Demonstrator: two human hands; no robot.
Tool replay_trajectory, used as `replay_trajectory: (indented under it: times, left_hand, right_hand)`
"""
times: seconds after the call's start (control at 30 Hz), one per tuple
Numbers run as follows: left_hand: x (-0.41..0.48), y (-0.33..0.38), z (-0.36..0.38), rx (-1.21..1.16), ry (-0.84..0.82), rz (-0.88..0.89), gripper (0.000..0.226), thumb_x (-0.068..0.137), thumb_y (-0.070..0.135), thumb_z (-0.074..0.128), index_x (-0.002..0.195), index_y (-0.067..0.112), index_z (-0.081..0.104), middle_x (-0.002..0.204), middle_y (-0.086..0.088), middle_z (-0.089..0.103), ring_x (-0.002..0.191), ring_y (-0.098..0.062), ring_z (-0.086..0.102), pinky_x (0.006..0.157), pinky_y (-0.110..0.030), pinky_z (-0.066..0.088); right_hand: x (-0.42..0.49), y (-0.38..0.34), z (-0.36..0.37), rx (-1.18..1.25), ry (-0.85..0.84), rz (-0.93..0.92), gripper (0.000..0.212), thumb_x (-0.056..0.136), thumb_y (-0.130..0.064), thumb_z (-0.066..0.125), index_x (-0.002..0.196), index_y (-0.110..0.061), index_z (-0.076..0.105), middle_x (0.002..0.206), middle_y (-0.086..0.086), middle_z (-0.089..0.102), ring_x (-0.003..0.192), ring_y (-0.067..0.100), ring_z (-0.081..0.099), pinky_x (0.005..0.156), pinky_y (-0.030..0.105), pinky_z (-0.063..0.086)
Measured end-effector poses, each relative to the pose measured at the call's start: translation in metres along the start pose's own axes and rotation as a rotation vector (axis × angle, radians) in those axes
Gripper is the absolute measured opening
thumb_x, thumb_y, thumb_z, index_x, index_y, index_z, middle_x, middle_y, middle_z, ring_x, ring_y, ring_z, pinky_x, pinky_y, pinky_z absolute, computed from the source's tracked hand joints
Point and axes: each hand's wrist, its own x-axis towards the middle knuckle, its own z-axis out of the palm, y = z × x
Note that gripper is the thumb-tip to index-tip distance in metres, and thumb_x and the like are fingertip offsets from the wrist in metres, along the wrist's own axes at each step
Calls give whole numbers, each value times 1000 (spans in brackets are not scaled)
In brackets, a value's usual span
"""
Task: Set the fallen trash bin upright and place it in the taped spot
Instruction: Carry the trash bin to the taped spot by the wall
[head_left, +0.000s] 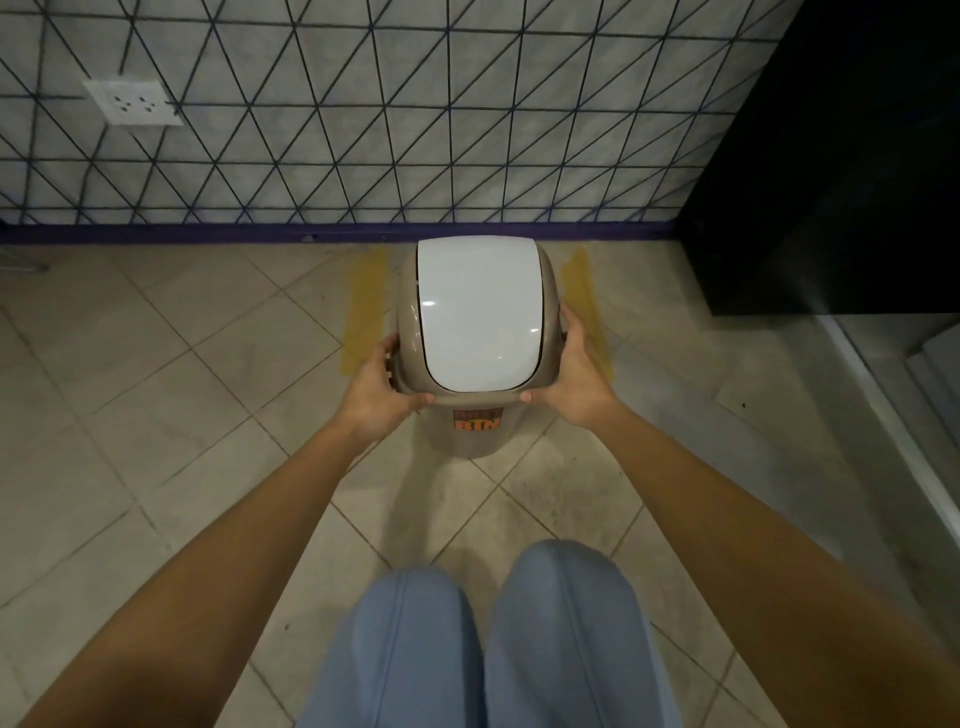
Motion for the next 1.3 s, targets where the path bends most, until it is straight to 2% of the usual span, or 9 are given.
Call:
replay_trajectory:
  times: [0.17, 0.33, 0.6, 0.77, 1.0, 1.3]
  left_hand:
    - [7, 8, -2, -35, -21, -23, 96, 65, 2, 79, 143, 19, 26, 121, 2, 48, 105, -17, 51, 84, -29, 49]
    - [18, 18, -9, -57, -44, -5, 93, 66, 4, 78, 143, 20, 28, 122, 2, 48, 104, -14, 51, 74, -18, 47]
    - [27, 21, -17, -68, -44, 10, 88, 69, 3, 77, 143, 17, 31, 126, -5, 49, 104, -17, 52, 69, -14, 46]
    - [22, 16, -18, -59, -32, 13, 89, 67, 1, 78, 141, 16, 30, 118, -1, 49, 93, -5, 52, 59, -6, 47]
    - [29, 11, -22, -54, -38, 19, 92, 67, -2, 78, 142, 15, 28, 116, -1, 48, 92, -4, 52, 58, -6, 48]
    - [54, 20, -26, -89, -62, 38, 87, 70, -5, 74, 141, 15, 28, 121, -2, 47, 93, -6, 53, 61, -9, 50]
  right_hand:
    - [18, -1, -11, -85, -19, 47, 137, 51, -8, 89, 147, -31, -5, 154, 4, 19, 139, 27, 27, 112, 48, 31]
    - [32, -9, -17, -96, -43, 45, 136, 50, -9, 90, 148, -28, -2, 153, 4, 23, 139, 26, 29, 113, 47, 31]
    - [45, -18, -16, -83, -67, 34, 134, 52, -7, 90, 148, -30, 0, 152, 6, 23, 140, 27, 27, 114, 50, 29]
    - [48, -15, -12, -176, -68, 13, 136, 49, -12, 91, 148, -29, -1, 150, 6, 25, 140, 27, 25, 115, 49, 27]
    - [53, -12, -1, -186, -73, 29, 139, 48, -12, 91, 148, -30, -5, 151, 5, 22, 140, 27, 23, 114, 50, 27]
    - [69, -18, -4, -167, -23, -16, 133, 50, -13, 89, 148, -28, 0, 150, 6, 22, 139, 27, 24, 113, 51, 28]
